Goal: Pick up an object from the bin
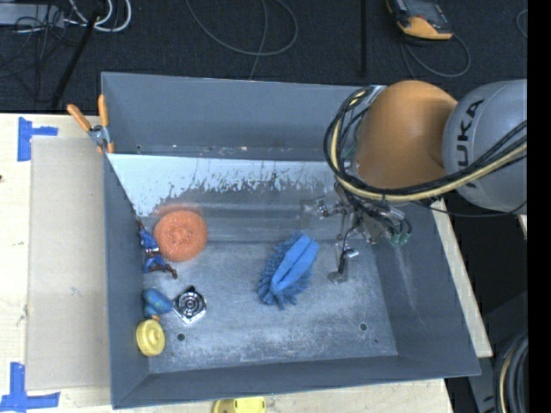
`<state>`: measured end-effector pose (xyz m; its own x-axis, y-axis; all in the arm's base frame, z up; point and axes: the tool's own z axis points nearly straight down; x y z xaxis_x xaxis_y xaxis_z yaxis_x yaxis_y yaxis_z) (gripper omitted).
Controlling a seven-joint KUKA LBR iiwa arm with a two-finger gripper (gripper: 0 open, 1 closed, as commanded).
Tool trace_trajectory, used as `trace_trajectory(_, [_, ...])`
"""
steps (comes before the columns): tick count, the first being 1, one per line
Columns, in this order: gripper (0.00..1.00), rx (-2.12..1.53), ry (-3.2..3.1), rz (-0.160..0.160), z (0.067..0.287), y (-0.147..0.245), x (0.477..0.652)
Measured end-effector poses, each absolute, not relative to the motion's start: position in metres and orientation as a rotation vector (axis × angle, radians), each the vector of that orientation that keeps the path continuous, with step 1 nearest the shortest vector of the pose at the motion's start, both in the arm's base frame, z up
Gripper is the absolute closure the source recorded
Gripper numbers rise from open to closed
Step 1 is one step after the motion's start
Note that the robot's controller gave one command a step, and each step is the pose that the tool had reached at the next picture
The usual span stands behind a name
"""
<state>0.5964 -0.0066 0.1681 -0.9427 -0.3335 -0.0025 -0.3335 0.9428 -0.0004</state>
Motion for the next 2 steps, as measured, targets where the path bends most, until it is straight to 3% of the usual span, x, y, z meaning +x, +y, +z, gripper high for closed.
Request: trace_trajectory(2, [0.00,-0.595,3.082,0.000,0.113,0.012,0.600])
